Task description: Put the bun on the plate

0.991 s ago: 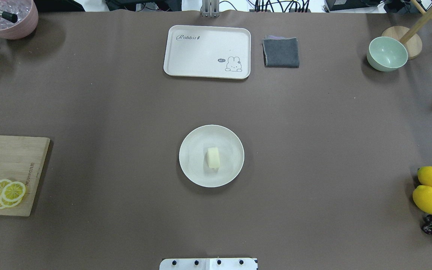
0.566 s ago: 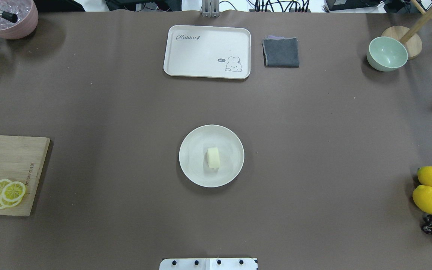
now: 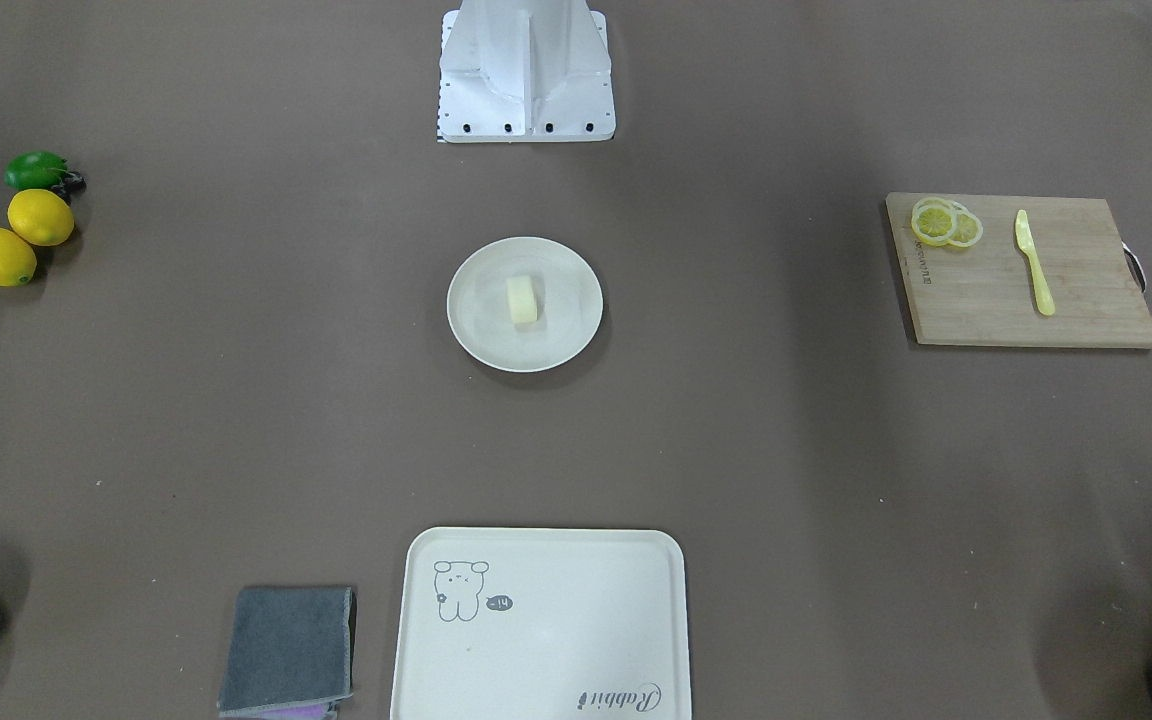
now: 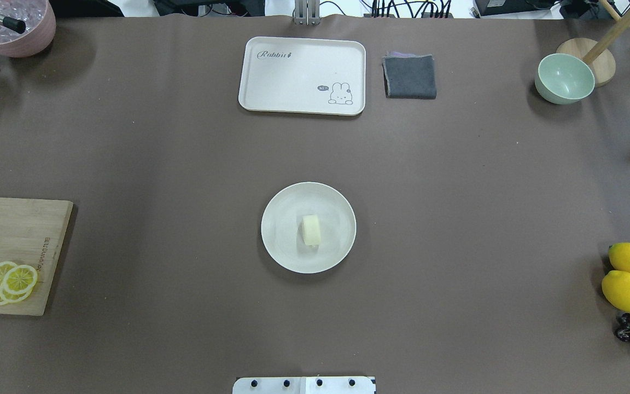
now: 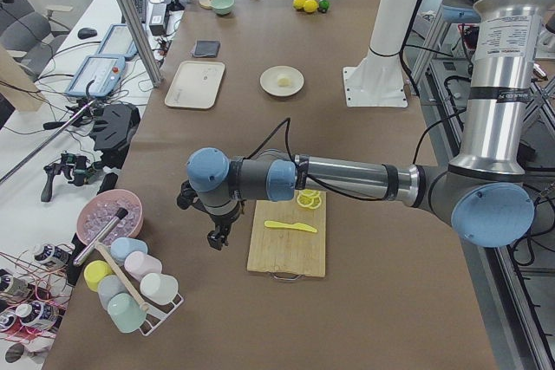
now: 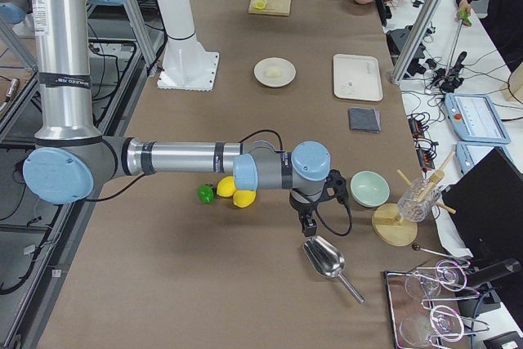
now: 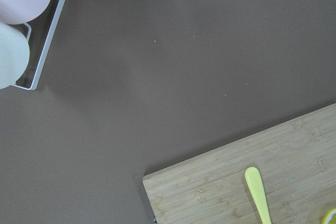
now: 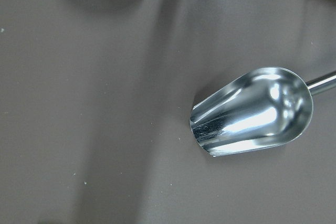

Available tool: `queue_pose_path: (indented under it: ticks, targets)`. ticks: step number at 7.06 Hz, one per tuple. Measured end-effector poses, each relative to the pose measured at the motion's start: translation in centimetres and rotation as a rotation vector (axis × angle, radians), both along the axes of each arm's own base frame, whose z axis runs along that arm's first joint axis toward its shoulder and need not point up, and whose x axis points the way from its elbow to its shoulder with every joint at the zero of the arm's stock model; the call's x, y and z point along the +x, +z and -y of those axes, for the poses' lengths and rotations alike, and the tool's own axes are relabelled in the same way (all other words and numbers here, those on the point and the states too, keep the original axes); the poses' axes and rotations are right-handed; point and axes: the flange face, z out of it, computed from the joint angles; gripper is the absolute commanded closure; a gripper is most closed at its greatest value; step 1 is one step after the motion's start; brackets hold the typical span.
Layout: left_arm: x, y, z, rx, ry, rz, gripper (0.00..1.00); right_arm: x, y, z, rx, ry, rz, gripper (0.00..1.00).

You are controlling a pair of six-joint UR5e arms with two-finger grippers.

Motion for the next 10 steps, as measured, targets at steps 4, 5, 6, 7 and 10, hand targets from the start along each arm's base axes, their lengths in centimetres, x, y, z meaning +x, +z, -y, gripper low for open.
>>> queue_pose_path:
  ticks: [4, 5, 6, 7, 10]
  targets:
    - [-0.4, 0.41, 0.86, -0.001, -0.003, 0.106, 0.02, 0.04, 0.05, -0.21, -0.009, 0.005, -0.002, 0.0]
    - [-0.38, 0.36, 0.89, 0.0, -0.003, 0.106, 0.02, 0.04, -0.06, -0.04, -0.008, 0.007, -0.005, 0.0]
    - [-0.32, 0.36, 0.94, 0.001, -0.002, 0.106, 0.02, 0.05, -0.21, 0.06, -0.006, 0.009, -0.007, 0.0]
    - [-0.26, 0.42, 0.96, 0.0, 0.0, 0.105, 0.02, 0.04, -0.23, 0.08, -0.006, 0.009, -0.006, 0.0]
    - [-0.1, 0.56, 1.06, 0.004, 0.003, 0.104, 0.02, -0.06, -0.64, 0.06, -0.001, 0.008, 0.006, 0.0]
